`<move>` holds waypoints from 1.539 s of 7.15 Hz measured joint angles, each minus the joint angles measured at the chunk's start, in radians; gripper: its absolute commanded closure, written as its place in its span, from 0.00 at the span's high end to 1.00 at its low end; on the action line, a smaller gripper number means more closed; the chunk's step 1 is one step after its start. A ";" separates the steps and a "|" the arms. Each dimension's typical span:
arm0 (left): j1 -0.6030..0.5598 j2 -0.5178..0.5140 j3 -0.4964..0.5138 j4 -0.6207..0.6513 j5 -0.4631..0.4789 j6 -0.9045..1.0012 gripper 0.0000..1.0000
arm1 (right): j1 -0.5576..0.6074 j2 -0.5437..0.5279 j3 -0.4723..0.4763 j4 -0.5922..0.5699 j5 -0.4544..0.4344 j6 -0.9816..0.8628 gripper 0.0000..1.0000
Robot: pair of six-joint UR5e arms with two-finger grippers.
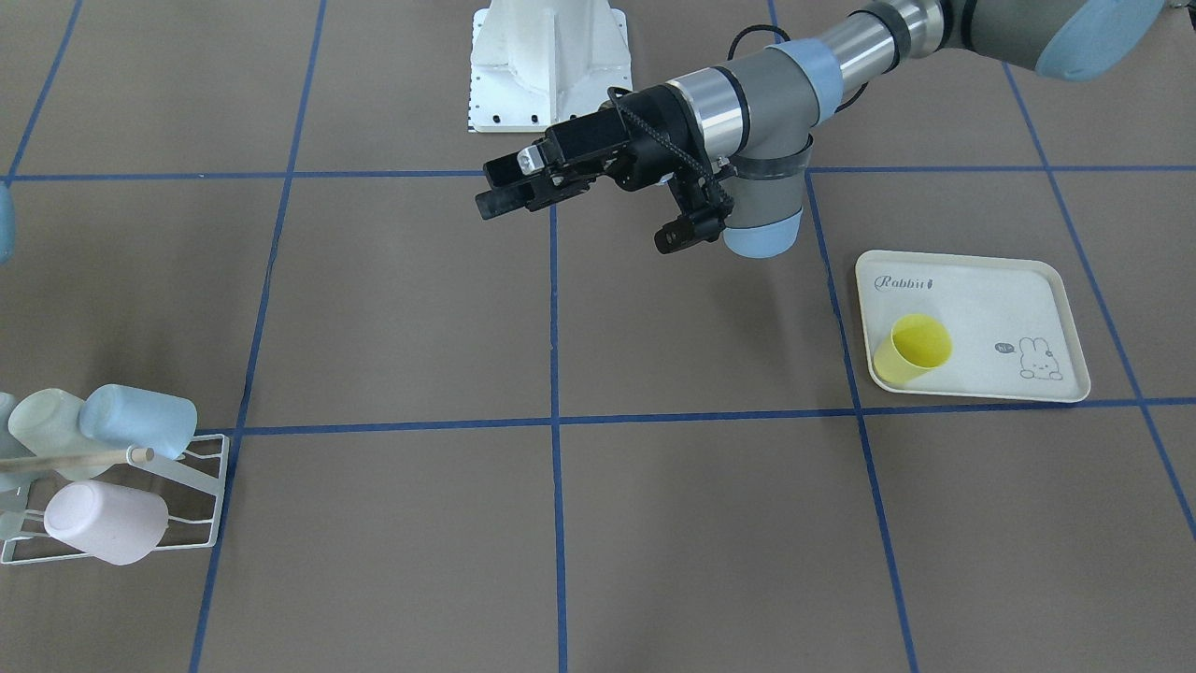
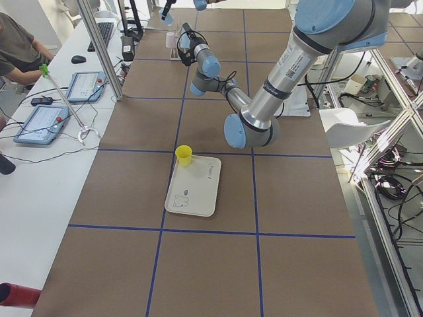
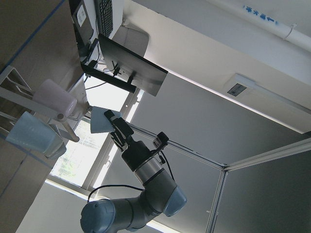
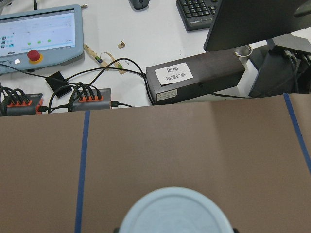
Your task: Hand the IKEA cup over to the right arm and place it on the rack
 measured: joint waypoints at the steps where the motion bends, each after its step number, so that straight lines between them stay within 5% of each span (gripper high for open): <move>1: 0.001 0.000 0.000 0.003 0.000 0.000 0.95 | -0.010 0.003 -0.002 0.000 -0.001 0.003 0.00; 11: 0.006 -0.004 0.000 0.009 0.000 0.001 0.95 | -0.056 -0.003 -0.031 0.001 -0.023 -0.010 0.00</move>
